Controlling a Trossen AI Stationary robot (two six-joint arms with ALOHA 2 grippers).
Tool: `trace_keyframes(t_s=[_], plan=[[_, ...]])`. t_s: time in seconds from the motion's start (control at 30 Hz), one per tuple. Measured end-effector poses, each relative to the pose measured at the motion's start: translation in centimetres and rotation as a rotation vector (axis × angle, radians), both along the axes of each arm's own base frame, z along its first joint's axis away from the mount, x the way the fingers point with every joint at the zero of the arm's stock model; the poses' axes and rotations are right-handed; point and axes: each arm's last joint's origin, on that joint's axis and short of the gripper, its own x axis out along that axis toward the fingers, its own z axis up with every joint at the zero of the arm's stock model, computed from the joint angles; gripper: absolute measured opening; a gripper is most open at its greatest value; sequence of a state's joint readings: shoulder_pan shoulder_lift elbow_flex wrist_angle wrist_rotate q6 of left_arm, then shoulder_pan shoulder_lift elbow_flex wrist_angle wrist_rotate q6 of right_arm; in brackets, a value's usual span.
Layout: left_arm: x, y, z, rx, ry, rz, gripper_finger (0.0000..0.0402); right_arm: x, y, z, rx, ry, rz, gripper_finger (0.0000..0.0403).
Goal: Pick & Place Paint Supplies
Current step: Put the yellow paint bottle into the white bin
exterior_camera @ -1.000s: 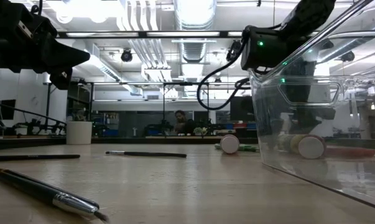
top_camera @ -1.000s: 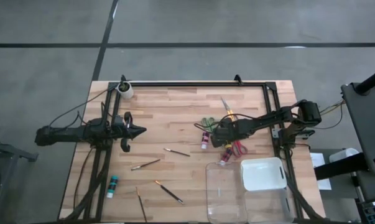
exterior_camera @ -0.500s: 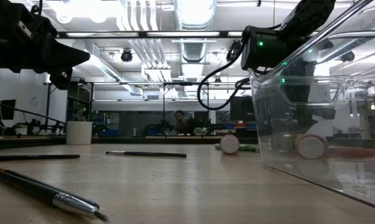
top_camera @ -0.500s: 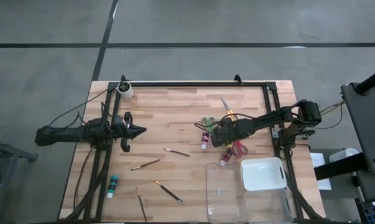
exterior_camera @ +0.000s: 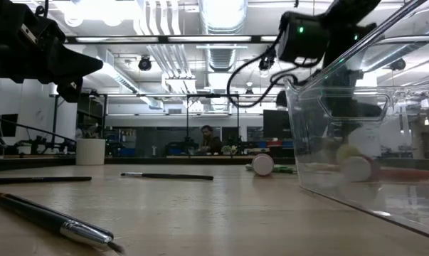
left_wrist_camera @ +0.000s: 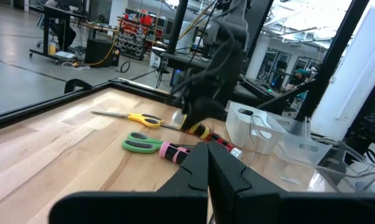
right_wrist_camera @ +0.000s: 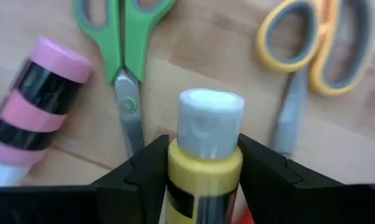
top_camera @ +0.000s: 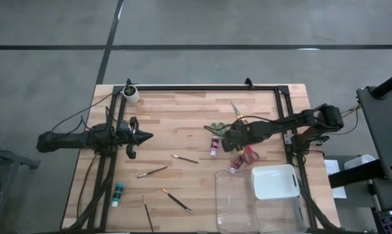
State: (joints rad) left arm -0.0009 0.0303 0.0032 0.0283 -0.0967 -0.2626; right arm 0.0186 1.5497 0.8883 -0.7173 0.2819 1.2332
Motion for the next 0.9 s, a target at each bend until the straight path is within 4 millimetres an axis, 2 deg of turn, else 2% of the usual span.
trace_keyframes(t_s=[0.27,0.37,0.57,0.9], plan=[[0.0,0.0,0.0,0.0,0.0,0.0,0.0,-2.5,0.8,5.3,-0.009,-0.081,0.061,0.017],[0.0,0.0,0.0,0.0,0.0,0.0,0.0,-3.4,0.9,6.4,-0.011,-0.114,0.066,0.017],[0.0,0.0,0.0,0.0,0.0,0.0,0.0,-4.2,0.9,7.0,-0.032,-0.115,0.052,0.017],[0.0,0.0,0.0,0.0,0.0,0.0,0.0,-3.8,0.9,6.1,-0.033,-0.061,0.05,0.017]])
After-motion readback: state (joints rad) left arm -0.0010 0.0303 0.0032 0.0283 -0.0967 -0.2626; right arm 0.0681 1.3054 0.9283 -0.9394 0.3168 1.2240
